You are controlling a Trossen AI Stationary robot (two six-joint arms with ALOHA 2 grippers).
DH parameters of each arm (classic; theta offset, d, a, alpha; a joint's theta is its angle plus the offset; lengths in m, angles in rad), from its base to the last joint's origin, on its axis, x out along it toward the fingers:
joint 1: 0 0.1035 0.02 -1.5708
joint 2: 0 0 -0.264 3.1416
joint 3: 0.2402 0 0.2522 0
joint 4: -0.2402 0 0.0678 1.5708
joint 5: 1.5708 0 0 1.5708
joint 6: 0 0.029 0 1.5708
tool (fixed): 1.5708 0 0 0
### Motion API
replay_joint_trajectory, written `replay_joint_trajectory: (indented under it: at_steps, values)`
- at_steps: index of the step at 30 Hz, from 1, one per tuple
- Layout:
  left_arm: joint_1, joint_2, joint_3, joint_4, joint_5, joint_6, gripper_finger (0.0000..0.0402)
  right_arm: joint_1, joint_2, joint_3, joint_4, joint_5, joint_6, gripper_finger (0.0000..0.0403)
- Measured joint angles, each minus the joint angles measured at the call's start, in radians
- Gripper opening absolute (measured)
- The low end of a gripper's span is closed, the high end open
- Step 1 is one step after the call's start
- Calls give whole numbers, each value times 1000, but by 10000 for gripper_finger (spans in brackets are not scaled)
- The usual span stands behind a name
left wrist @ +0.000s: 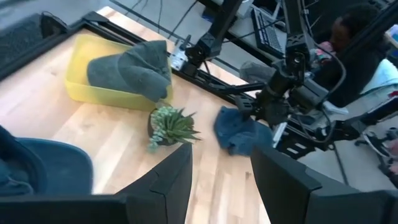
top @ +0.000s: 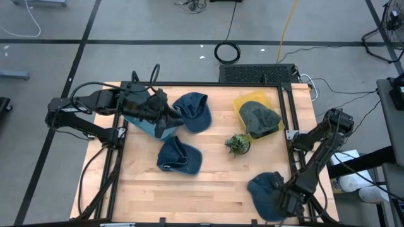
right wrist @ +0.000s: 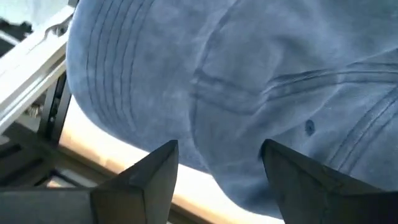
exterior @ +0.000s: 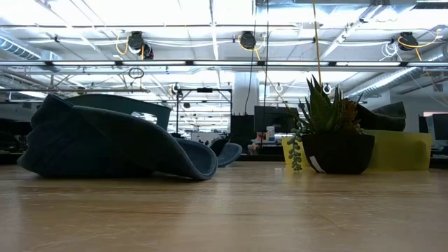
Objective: Pick & Place hat
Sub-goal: Put the bottom blue cap into the blue bin
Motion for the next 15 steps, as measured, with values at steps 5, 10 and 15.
replay_joint_trajectory:
  at_steps: [5, 10, 15]
  values:
    - [0, 0, 0, 0, 10, -7, 170, 33, -1, -39, 44, 4, -27, 212]
    - [0, 0, 0, 0, 10, -16, 170, 40, -3, -84, 56, 2, 14, 163]
    - [0, 0, 0, 0, 10, -23, 170, 41, -3, -86, 52, -3, 13, 76]
